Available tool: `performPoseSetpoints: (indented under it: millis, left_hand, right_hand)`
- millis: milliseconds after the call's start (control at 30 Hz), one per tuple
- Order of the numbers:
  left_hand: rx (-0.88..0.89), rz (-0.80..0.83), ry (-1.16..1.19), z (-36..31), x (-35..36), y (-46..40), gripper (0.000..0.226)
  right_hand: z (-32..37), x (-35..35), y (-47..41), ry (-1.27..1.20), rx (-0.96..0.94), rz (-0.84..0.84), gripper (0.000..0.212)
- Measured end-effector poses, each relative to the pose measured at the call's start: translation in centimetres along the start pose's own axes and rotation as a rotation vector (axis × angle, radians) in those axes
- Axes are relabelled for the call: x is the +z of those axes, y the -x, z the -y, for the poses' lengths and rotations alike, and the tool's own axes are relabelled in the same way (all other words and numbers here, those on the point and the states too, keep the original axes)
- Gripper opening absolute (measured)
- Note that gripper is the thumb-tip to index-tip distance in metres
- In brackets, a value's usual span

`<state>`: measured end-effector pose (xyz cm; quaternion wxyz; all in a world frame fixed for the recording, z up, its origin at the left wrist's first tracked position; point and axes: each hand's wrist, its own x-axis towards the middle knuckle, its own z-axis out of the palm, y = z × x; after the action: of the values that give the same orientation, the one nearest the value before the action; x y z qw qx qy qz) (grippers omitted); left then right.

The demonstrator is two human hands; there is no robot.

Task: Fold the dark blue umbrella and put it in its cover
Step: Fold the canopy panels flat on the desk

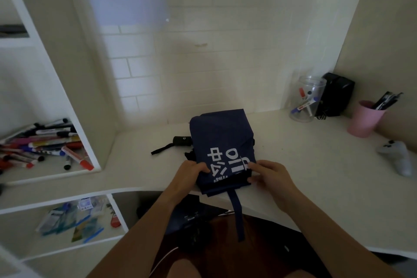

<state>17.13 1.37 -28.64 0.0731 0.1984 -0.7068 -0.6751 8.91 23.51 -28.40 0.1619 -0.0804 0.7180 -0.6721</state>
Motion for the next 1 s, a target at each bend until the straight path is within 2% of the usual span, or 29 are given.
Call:
performPoseSetpoints:
  millis: [100, 200, 233, 333, 467, 600, 733, 833, 1000]
  left_hand:
    - [-0.005, 0.002, -0.018, -0.4, -0.1, -0.3, 0.031]
    - [0.03, -0.059, -0.145, -0.3, -0.2, -1.0, 0.059]
    - [0.041, -0.075, -0.156, -0.1, -0.2, -1.2, 0.061]
    - [0.066, -0.065, -0.144, 0.2, -0.5, -1.4, 0.045]
    - [0.139, -0.002, -0.16, 0.6, -0.8, -1.6, 0.033]
    - [0.16, 0.062, -0.153, 0.6, -0.9, -1.1, 0.027]
    - [0.172, 0.047, -0.119, 0.6, -1.4, -0.8, 0.026]
    - [0.197, 0.026, -0.101, 1.0, -1.9, -0.9, 0.026]
    - [0.295, -0.057, -0.249, 2.3, -2.7, -0.9, 0.034]
  right_hand:
    - [0.6, 0.1, 0.1, -0.021, 0.065, -0.028, 0.024]
    - [1.6, 0.6, -0.7, -0.039, 0.081, -0.132, 0.029]
    - [1.8, 0.7, -1.0, -0.058, 0.09, -0.143, 0.028]
    - [1.5, 0.7, -1.0, -0.1, 0.135, -0.115, 0.023]
    - [0.9, 0.4, 0.1, -0.311, 0.171, -0.072, 0.019]
    - [1.1, 1.1, 0.9, -0.395, 0.042, -0.045, 0.022]
    - [1.1, 1.0, 1.1, -0.314, 0.051, 0.029, 0.028]
    - [0.6, 0.4, 0.8, -0.152, 0.058, 0.035, 0.03]
    - [-0.1, 0.2, 0.4, 0.097, 0.021, -0.006, 0.032]
